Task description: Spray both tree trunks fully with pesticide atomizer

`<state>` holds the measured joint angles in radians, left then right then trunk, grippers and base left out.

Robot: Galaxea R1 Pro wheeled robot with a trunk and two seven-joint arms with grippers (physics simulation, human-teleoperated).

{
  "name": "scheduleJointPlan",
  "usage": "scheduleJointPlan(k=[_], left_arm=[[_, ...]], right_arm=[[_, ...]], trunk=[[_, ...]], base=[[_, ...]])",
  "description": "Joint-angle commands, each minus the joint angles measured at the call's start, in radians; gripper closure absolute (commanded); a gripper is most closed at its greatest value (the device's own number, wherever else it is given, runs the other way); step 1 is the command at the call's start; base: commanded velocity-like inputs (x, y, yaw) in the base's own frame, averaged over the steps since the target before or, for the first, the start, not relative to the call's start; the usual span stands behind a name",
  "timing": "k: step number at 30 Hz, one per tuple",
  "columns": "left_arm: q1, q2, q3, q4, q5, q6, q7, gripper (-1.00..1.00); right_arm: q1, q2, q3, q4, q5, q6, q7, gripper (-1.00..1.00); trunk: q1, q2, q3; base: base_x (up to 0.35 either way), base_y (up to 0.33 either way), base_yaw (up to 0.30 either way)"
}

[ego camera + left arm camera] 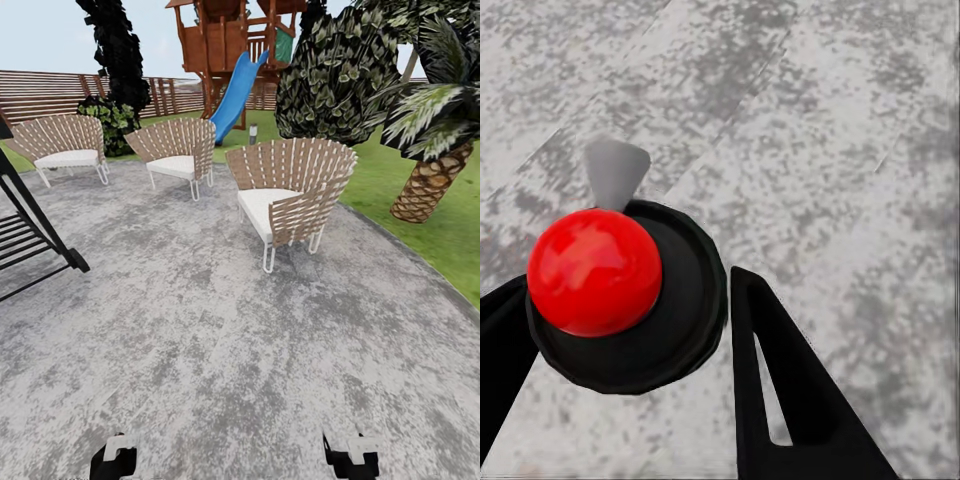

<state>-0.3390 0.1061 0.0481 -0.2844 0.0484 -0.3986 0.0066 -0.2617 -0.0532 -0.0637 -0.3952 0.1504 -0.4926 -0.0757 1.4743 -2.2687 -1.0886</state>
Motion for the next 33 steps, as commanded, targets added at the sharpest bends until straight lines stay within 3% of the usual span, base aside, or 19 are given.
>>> scheduleJointPlan(k=[1,10,24,33], left_arm=[[0.0,0.0,0.0,0.001,0.005,-0.003,0.0,1.0],[0.0,-0.003,-0.002,0.001,-0.002,-0.003,0.0,1.0],[0.0,-0.003,-0.002,0.001,-0.002,-0.003,0.001,1.0],[0.0,-0.003,-0.002,0.001,-0.001,-0.003,0.0,1.0]], right_arm=[[-0.001,0.001,-0.004,0.001,0.011,-0.003,-0.004,-1.0],[-0.001,0.001,-0.004,0.001,0.011,-0.003,-0.004,-1.0],[-0.001,0.003,-0.005,0.022,0.009,-0.002,-0.004,-1.0],[-0.001,0.002,-0.005,0.022,0.009,-0.002,-0.004,-1.0]], trunk=[[-0.001,0.0,-0.001],[-0.001,0.0,-0.001],[-0.001,0.0,0.001],[-0.001,0.0,0.006]], base=[[-0.302,0.183,-0.299],[-0.297,0.159,-0.3],[-0.295,-0.132,-0.3],[-0.052,-0.022,-0.3]])
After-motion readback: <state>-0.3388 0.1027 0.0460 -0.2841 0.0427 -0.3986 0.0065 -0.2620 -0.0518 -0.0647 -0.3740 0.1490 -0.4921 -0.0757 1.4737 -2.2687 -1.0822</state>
